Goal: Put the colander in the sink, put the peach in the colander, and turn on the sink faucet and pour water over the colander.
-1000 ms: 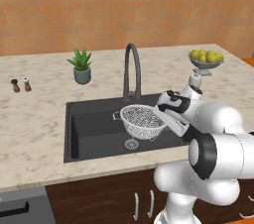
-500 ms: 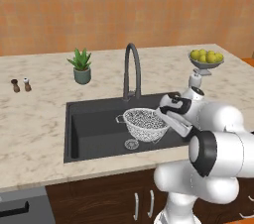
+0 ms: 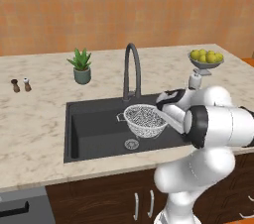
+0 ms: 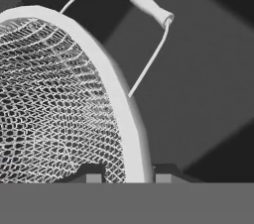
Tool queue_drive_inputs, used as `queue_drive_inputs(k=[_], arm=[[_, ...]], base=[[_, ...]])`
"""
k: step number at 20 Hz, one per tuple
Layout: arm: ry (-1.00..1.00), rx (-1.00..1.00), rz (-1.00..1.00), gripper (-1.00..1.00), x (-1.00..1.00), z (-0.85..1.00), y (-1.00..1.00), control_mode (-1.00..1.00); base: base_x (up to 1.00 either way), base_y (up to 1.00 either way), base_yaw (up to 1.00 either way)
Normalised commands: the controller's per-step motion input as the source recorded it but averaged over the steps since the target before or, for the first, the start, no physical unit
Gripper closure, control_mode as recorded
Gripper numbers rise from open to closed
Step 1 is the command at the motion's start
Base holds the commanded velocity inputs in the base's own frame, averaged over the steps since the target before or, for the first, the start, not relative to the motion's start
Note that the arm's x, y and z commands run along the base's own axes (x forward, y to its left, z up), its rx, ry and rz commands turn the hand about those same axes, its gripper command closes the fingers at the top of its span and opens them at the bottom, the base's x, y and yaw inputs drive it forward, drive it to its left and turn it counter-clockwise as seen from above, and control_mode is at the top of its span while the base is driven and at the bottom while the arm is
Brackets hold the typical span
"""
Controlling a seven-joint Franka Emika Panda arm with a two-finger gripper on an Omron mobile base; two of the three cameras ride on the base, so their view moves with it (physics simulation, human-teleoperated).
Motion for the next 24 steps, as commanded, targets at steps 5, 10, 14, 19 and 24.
queue_drive_inputs(k=[5, 10, 14, 19, 24], arm=[[0.00, 0.00, 0.14, 1.00, 0.65, -0.30, 0.00, -1.00], [0.00, 0.00, 0.17, 1.00, 0.53, -0.46, 0.00, -1.00], [0.00, 0.00, 0.20, 1.00, 0.42, -0.55, 0.00, -1.00], [0.00, 0.01, 0.10, 1.00, 0.44, -0.36, 0.00, -1.00], [0.05, 0.07, 0.11, 1.00, 0.18, -0.02, 0.00, -1.00]], base=[[0.00, 0.00, 0.00], [0.00, 0.00, 0.00], [0.00, 0.00, 0.00], [0.00, 0.00, 0.00], [0.00, 0.00, 0.00]])
